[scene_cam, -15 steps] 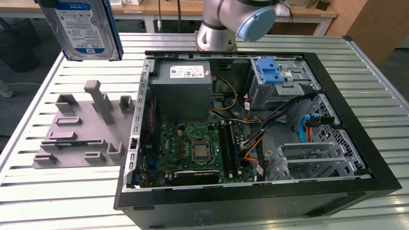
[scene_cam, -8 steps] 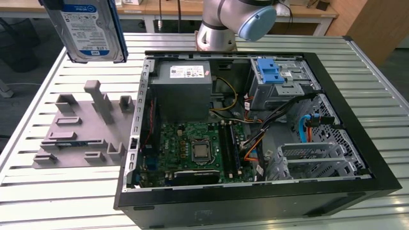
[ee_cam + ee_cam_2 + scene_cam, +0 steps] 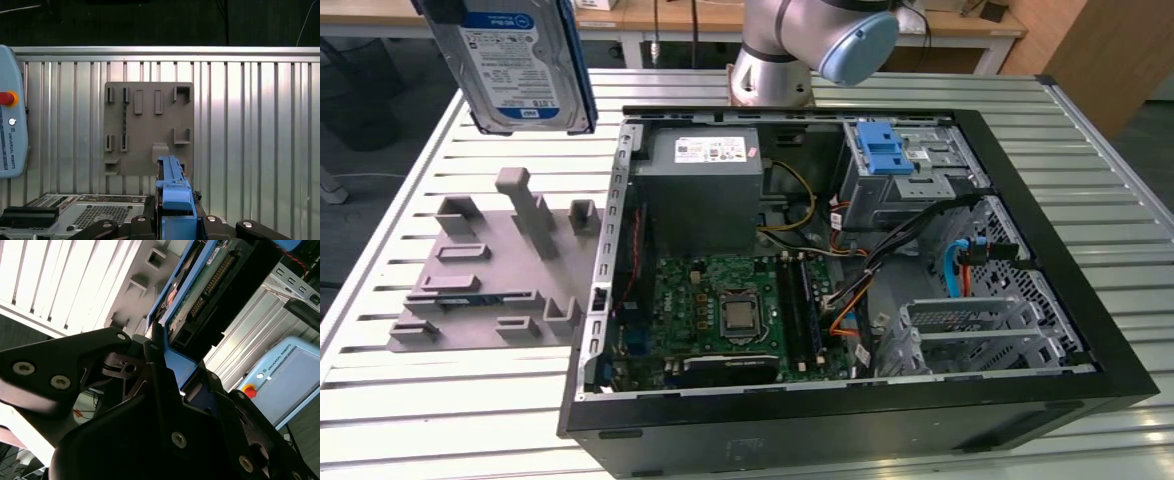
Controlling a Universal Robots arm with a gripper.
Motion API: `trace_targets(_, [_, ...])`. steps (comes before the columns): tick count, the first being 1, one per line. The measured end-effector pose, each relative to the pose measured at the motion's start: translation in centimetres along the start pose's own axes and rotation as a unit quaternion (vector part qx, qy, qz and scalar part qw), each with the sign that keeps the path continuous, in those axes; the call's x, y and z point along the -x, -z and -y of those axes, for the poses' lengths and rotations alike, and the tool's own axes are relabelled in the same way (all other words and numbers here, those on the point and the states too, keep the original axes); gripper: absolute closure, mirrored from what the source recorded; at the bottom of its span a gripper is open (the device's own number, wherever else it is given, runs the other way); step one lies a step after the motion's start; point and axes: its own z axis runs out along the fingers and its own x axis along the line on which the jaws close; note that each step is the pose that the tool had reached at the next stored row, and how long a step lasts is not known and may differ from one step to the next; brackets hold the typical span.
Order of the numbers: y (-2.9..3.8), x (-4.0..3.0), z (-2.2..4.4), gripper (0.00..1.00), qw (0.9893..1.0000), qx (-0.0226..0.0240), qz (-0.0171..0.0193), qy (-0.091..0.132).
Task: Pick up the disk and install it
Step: 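Pick up the disk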
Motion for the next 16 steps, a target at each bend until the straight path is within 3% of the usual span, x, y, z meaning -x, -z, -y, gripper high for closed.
trace_targets(16, [0.0,-0.3,1.69,0.64,1.0,0.0,0.0,0.0])
